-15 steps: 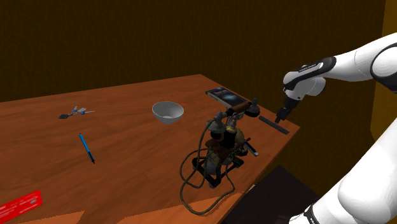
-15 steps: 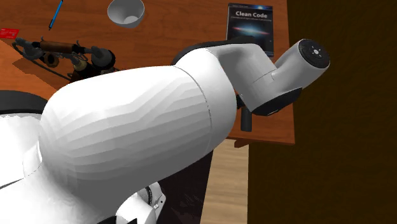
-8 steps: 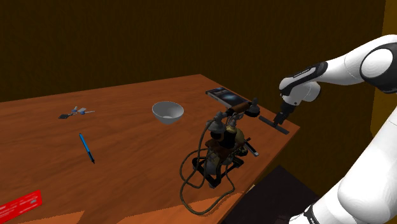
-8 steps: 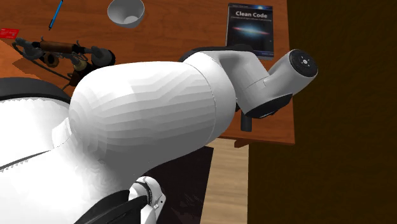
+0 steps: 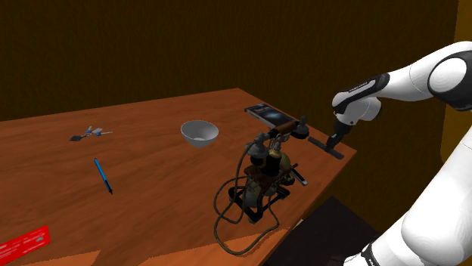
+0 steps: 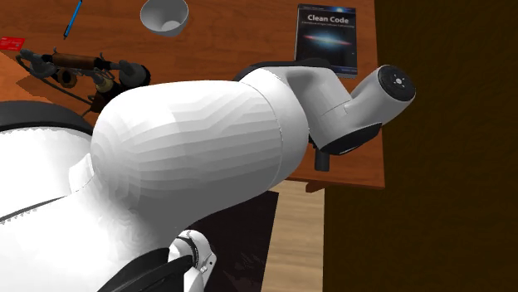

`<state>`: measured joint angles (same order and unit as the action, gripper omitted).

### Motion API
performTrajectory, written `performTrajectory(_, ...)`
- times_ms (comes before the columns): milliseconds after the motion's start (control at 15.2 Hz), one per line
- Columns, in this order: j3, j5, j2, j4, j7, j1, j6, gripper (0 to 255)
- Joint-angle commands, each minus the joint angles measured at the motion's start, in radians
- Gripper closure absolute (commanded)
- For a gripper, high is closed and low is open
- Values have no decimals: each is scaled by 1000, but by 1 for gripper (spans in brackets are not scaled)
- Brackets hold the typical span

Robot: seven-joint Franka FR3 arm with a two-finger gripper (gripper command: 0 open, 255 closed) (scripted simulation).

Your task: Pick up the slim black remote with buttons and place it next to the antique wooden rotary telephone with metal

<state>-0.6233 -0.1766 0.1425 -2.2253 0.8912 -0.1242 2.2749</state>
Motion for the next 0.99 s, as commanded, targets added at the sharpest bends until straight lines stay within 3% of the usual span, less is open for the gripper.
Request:
performTrajectory(0, 2, -1, 1, -2, 0, 1, -2, 255)
performTrajectory(462, 2, -1, 1, -2, 0, 1, -2, 255)
performTrajectory(924, -9, 60, -68, 29, -46, 12, -86, 255)
